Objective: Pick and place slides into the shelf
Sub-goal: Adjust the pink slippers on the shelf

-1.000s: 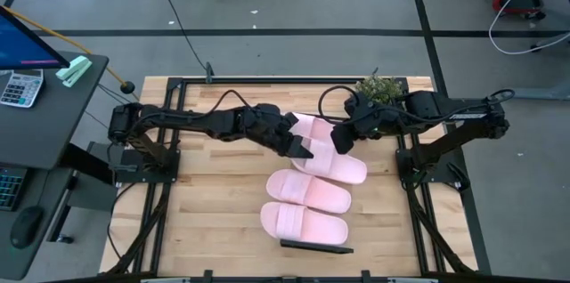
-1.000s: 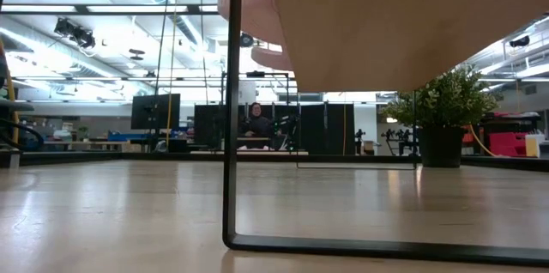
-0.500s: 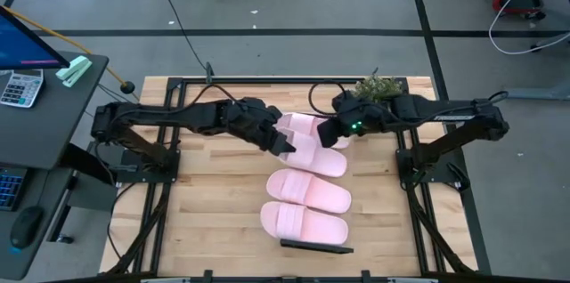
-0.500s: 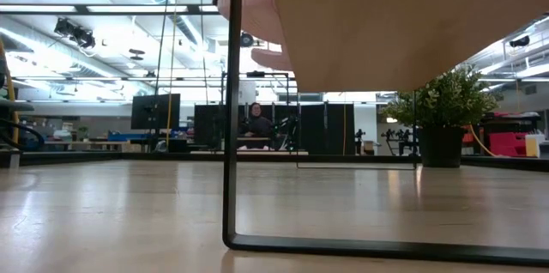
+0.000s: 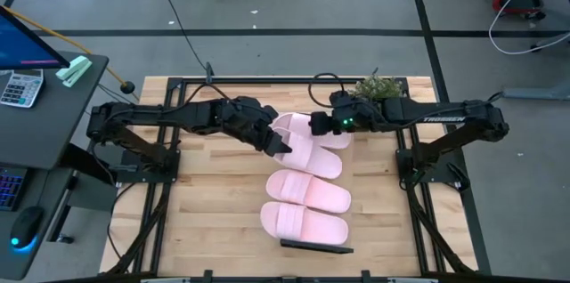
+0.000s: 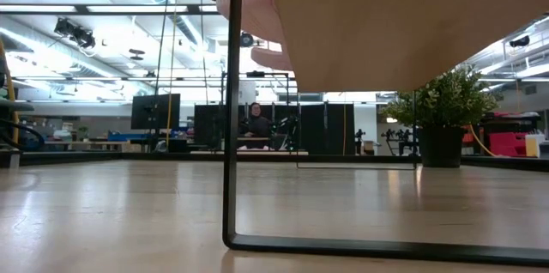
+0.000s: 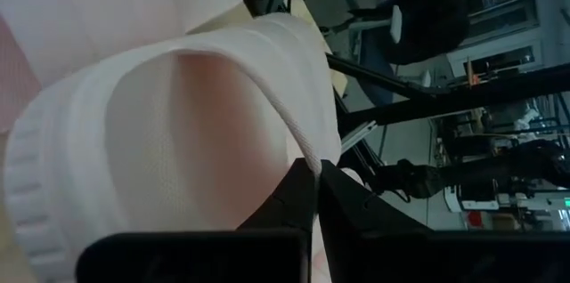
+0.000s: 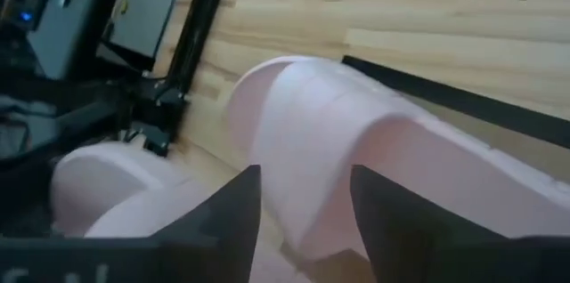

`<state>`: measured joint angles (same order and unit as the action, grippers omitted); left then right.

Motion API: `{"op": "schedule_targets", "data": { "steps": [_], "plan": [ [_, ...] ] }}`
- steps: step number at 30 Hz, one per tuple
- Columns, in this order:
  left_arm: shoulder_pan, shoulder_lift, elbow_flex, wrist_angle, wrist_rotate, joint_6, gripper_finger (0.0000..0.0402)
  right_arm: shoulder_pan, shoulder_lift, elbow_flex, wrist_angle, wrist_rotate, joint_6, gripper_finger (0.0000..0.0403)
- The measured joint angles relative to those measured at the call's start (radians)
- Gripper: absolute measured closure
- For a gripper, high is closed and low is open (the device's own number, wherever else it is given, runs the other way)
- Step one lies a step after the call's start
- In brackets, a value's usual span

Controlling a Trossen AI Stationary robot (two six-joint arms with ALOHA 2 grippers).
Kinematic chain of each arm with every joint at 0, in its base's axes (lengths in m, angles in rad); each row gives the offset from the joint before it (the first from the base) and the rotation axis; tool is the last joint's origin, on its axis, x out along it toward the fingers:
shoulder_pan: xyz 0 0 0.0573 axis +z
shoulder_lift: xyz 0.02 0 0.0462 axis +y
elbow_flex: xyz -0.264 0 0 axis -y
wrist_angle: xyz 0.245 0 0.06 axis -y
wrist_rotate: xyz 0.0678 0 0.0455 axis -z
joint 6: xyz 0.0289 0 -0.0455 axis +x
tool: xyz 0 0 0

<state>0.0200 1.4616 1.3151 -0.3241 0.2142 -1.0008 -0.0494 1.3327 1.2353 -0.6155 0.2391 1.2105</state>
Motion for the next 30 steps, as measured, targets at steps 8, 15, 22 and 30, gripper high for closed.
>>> {"op": "schedule_targets", "data": {
  "steps": [8,15,22,30],
  "plan": [
    [0.0,0.0,0.0,0.012,0.003,0.002,0.0392,-0.042,0.0,-0.004,0.003,-0.017,0.027,0.0222],
    [0.0,0.0,0.0,0.014,0.007,0.002,0.0395,-0.055,0.032,-0.004,0.013,-0.06,0.036,0.0228],
    [0.0,0.0,0.0,0.022,0.008,0.002,0.0394,-0.055,0.09,-0.004,0.03,-0.076,0.044,0.0228],
    [0.0,0.0,0.0,0.025,0.007,0.002,0.039,-0.068,0.129,-0.004,0.118,-0.083,0.026,0.0279]
  ]
}}
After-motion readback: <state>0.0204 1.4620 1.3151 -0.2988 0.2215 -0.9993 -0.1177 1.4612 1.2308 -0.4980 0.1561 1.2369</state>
